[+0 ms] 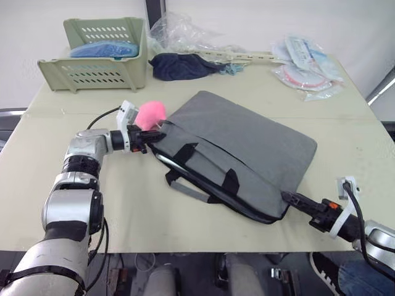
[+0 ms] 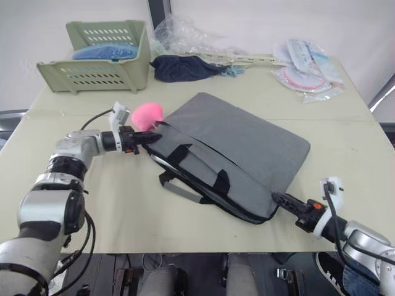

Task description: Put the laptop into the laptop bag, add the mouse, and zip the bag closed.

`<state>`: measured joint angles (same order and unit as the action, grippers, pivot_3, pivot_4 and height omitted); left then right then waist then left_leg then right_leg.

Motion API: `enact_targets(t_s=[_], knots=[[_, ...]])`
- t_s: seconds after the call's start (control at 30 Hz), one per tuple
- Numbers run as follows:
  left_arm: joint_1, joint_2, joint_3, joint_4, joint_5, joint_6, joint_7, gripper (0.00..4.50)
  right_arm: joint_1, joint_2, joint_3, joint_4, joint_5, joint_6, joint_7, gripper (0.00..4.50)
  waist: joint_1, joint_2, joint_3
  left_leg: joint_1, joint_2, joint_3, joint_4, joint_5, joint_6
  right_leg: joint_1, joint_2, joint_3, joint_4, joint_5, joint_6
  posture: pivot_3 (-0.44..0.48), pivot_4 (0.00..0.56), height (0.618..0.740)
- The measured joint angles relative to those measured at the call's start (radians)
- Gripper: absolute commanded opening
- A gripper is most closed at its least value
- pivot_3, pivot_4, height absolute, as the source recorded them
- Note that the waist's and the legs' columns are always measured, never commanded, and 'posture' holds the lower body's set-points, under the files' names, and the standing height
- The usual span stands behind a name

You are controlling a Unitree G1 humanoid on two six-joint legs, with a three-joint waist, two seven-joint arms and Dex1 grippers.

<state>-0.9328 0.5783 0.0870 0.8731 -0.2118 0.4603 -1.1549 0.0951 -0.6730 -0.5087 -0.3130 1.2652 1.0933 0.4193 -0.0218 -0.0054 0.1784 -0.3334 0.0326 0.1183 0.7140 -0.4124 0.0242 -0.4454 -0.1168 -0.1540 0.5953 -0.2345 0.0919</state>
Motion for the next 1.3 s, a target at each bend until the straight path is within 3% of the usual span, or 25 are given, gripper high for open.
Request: enact_targets(t_s=[0.17, 0.4, 0.77, 1.07, 1.1, 1.2, 1.3], knots=[[0.294, 0.079, 0.085, -0.454, -0.123, 0.249, 0.047, 0.00, -0.105, -0.034, 0.074, 0.069, -0.040, 0.005, 0.022, 0.03, -0.005, 0.001, 0.000, 0.000, 0.001, 0.000, 0.001, 0.000, 0.000, -0.001, 0.000, 0.001, 0.001, 0.000, 0.000, 0.000, 0.150, 0.740], [0.545, 0.134, 0.190, -0.823, -0.246, 0.444, 0.150, 0.00, -0.223, -0.061, 0.138, 0.134, -0.084, 0.028, 0.040, 0.03, 0.013, 0.002, 0.000, 0.000, 0.001, -0.001, 0.002, 0.000, -0.001, -0.001, -0.001, 0.004, 0.001, 0.000, 0.000, 0.000, 0.150, 0.740], [0.716, 0.151, 0.268, -0.999, -0.351, 0.513, 0.237, 0.00, -0.241, -0.072, 0.150, 0.155, -0.090, 0.063, 0.074, 0.03, 0.022, 0.003, -0.001, 0.000, 0.001, 0.001, 0.002, -0.001, -0.002, -0.001, 0.000, 0.004, 0.001, 0.000, 0.000, 0.000, 0.150, 0.740], [0.724, 0.173, 0.246, -1.013, -0.370, 0.489, 0.259, 0.00, -0.215, -0.083, 0.144, 0.140, -0.094, 0.064, 0.093, 0.03, 0.024, 0.004, -0.001, 0.000, 0.000, 0.002, 0.002, -0.001, -0.003, -0.001, 0.000, 0.004, 0.001, 0.000, 0.000, 0.000, 0.150, 0.740], [0.728, 0.175, 0.244, -1.012, -0.370, 0.480, 0.259, 0.00, -0.214, -0.083, 0.144, 0.140, -0.095, 0.064, 0.095, 0.46, 0.024, 0.004, -0.001, 0.000, 0.000, 0.002, 0.002, -0.001, -0.003, -0.001, 0.000, 0.004, 0.001, 0.000, 0.000, 0.000, 0.150, 0.740], [0.735, 0.194, 0.236, -1.010, -0.373, 0.472, 0.251, 1.01, -0.210, -0.085, 0.138, 0.141, -0.115, 0.055, 0.096, 1.57, 0.023, 0.004, -0.001, 0.000, 0.000, 0.002, 0.002, -0.001, -0.003, -0.001, 0.000, 0.004, 0.001, 0.000, 0.000, 0.000, 0.150, 0.740], [0.757, 0.227, 0.234, -1.010, -0.381, 0.477, 0.228, 2.46, -0.205, -0.092, 0.102, 0.159, -0.133, 0.036, 0.096, 3.05, 0.022, 0.004, -0.001, 0.000, 0.000, 0.003, 0.002, -0.002, -0.003, -0.001, 0.000, 0.005, 0.001, 0.000, 0.000, 0.000, 0.150, 0.740]])
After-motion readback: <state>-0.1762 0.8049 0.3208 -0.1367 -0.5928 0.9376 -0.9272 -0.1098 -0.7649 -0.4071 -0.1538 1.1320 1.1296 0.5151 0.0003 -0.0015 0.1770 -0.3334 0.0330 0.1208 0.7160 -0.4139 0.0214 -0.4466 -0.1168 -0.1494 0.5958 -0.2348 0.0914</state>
